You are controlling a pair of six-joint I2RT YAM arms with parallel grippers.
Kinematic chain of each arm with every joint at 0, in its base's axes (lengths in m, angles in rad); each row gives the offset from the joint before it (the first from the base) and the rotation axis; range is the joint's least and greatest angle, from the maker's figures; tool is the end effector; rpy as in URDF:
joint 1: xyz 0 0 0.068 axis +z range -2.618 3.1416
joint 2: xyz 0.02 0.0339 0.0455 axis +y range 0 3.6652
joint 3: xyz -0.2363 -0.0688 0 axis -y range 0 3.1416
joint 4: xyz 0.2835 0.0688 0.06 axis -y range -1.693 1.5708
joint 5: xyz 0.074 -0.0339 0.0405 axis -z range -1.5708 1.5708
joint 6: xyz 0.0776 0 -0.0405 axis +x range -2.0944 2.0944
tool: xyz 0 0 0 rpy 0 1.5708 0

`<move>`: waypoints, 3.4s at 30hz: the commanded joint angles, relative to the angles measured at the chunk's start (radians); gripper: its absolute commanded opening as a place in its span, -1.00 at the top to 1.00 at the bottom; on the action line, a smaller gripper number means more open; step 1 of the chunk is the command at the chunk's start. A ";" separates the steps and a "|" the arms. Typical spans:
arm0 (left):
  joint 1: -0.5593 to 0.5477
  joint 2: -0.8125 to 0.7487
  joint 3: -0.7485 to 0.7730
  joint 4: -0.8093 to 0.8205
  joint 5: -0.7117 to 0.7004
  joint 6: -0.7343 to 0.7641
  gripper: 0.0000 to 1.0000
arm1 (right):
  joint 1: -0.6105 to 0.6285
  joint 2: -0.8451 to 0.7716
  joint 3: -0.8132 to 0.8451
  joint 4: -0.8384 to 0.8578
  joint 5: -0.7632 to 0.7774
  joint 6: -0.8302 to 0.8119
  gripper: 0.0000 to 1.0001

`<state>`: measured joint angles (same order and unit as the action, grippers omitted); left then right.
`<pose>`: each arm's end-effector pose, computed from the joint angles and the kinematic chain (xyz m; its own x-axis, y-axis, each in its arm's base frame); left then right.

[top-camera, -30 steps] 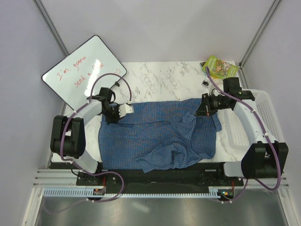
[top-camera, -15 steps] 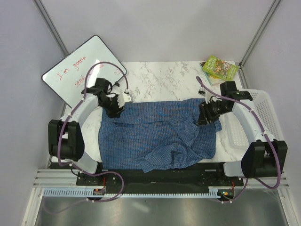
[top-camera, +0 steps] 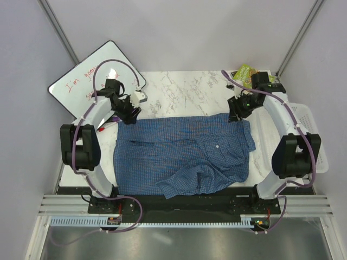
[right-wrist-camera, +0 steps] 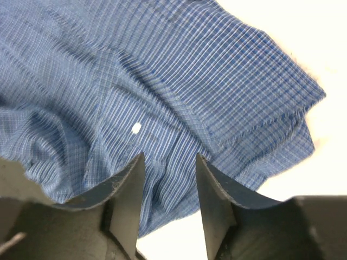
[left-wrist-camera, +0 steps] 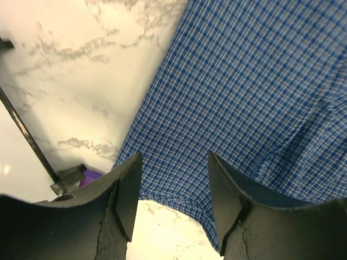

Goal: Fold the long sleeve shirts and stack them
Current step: Fold the shirt

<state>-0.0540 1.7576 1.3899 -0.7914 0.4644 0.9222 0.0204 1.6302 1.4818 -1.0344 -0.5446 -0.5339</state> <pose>0.4049 -0.0567 0.1684 -0.3717 0.7337 -0.5688 0.8665 0.4940 0.0710 0.3755 0.0479 0.2369 -0.6881 -0.4494 -0.5697 -0.6547 0.7231 0.2203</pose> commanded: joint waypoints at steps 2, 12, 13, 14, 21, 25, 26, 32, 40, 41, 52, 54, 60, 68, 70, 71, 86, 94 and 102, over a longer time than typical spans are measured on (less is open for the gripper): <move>-0.021 0.054 -0.009 0.070 -0.104 -0.103 -0.14 | 0.056 0.131 0.015 0.184 0.072 0.109 0.13; -0.070 0.206 -0.025 0.136 -0.214 -0.170 -0.10 | 0.072 0.316 -0.022 0.338 0.245 0.143 0.20; -0.070 0.244 -0.009 0.139 -0.217 -0.175 -0.09 | 0.072 0.329 -0.018 0.352 0.265 0.143 0.19; -0.070 0.261 0.007 0.139 -0.221 -0.181 -0.08 | 0.072 0.341 -0.017 0.361 0.274 0.141 0.19; -0.070 0.385 0.191 0.136 -0.219 -0.238 -0.07 | 0.066 0.468 0.087 0.401 0.347 0.164 0.17; -0.070 0.362 0.241 0.132 -0.178 -0.281 -0.11 | 0.065 0.461 0.198 0.357 0.318 0.160 0.15; -0.070 0.309 0.242 0.130 -0.129 -0.299 -0.13 | 0.065 0.435 0.213 0.328 0.269 0.155 0.15; -0.143 0.036 0.167 0.129 0.108 -0.345 -0.25 | 0.064 0.208 0.147 0.154 0.023 0.140 0.10; -0.418 -0.194 -0.014 0.201 0.166 -0.492 -0.30 | 0.067 -0.042 -0.173 -0.007 -0.121 -0.014 -0.03; -0.426 -0.205 -0.046 0.210 0.196 -0.538 -0.30 | 0.070 -0.055 -0.201 -0.012 -0.111 -0.037 -0.03; -0.458 -0.359 -0.233 0.281 0.152 -0.572 -0.40 | 0.066 -0.020 -0.377 0.141 0.077 -0.092 -0.02; -0.460 -0.374 -0.239 0.281 0.143 -0.574 -0.40 | 0.067 0.006 -0.373 0.168 0.071 -0.078 -0.02; -0.458 -0.412 -0.221 0.302 0.047 -0.566 -0.99 | 0.069 0.118 -0.338 0.209 0.037 -0.037 0.01; -0.458 -0.518 -0.218 0.357 -0.078 -0.583 -0.99 | 0.069 0.169 -0.295 0.220 0.014 -0.008 0.12; -0.458 -0.572 -0.254 0.415 -0.108 -0.597 -0.99 | 0.067 0.151 -0.295 0.215 -0.006 0.002 0.32; -0.458 -0.589 -0.271 0.440 -0.118 -0.602 -0.99 | 0.069 0.143 -0.293 0.208 -0.015 0.002 0.42; -0.497 -0.571 -0.365 0.524 0.207 -0.592 -0.99 | 0.087 -0.108 -0.239 0.050 -0.258 -0.182 1.00; -0.673 -0.365 -0.310 0.656 0.189 -0.563 -0.99 | 0.122 -0.188 -0.203 -0.076 -0.282 -0.331 1.00; -0.734 -0.267 -0.295 0.787 0.194 -0.559 -0.99 | 0.162 -0.248 -0.189 -0.150 -0.331 -0.481 1.00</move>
<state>-0.7647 1.4586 1.0355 -0.1143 0.6411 0.3279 0.1646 1.4265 1.2434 -1.1168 -0.7933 -0.8726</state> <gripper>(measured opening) 0.986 0.011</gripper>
